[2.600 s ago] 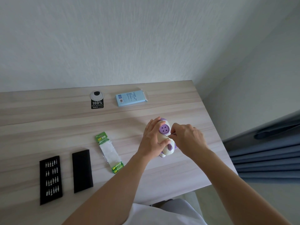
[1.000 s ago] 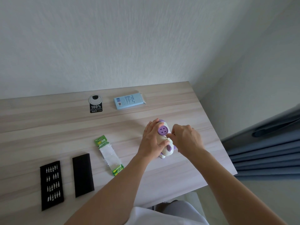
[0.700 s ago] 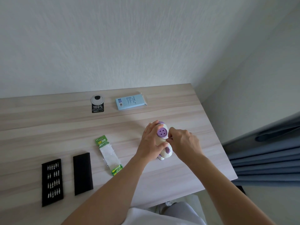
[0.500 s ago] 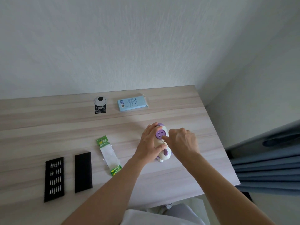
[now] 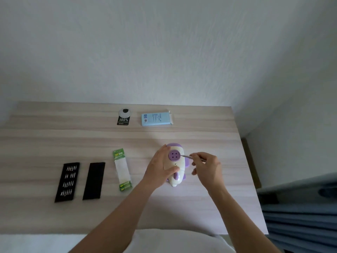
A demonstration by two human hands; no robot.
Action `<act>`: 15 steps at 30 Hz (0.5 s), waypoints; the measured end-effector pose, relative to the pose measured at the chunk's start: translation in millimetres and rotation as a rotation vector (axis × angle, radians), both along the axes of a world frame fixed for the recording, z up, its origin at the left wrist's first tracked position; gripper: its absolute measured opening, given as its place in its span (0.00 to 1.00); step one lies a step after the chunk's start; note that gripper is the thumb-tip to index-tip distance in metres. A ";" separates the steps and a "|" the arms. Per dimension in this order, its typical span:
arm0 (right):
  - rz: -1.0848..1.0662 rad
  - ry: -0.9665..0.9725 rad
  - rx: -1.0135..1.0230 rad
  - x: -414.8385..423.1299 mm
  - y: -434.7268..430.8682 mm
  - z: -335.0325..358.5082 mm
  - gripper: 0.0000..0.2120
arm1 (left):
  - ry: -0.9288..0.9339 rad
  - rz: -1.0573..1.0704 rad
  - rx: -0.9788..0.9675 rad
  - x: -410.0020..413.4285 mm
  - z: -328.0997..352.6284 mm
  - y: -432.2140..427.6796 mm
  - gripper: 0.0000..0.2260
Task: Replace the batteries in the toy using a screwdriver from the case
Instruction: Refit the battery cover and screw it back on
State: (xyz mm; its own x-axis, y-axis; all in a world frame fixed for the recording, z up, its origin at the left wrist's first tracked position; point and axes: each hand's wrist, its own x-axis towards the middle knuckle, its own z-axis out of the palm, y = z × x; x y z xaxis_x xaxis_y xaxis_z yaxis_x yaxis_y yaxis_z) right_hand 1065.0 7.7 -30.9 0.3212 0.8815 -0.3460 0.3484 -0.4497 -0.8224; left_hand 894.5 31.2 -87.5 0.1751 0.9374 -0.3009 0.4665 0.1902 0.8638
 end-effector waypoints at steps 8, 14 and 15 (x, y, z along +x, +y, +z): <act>-0.108 0.657 -0.012 7.4 -9.1 20.8 0.05 | -0.225 0.387 -0.070 28.2 56.3 -17.5 0.07; -0.039 0.853 -0.031 -3.1 -19.6 26.3 0.11 | -0.448 0.360 -0.101 46.9 81.2 -31.1 0.10; -0.035 0.852 -0.038 -4.8 -21.4 26.6 0.11 | -0.444 0.360 -0.089 48.2 81.9 -31.7 0.09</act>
State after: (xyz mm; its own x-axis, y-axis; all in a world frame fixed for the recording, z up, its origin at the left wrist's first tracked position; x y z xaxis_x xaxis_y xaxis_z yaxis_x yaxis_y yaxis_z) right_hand 1060.2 -13.7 -4.3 -0.0350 0.8589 -0.5109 -0.3966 -0.4812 -0.7817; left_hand 942.7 -0.6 -5.6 -0.0232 0.9358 -0.3517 -0.0444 0.3505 0.9355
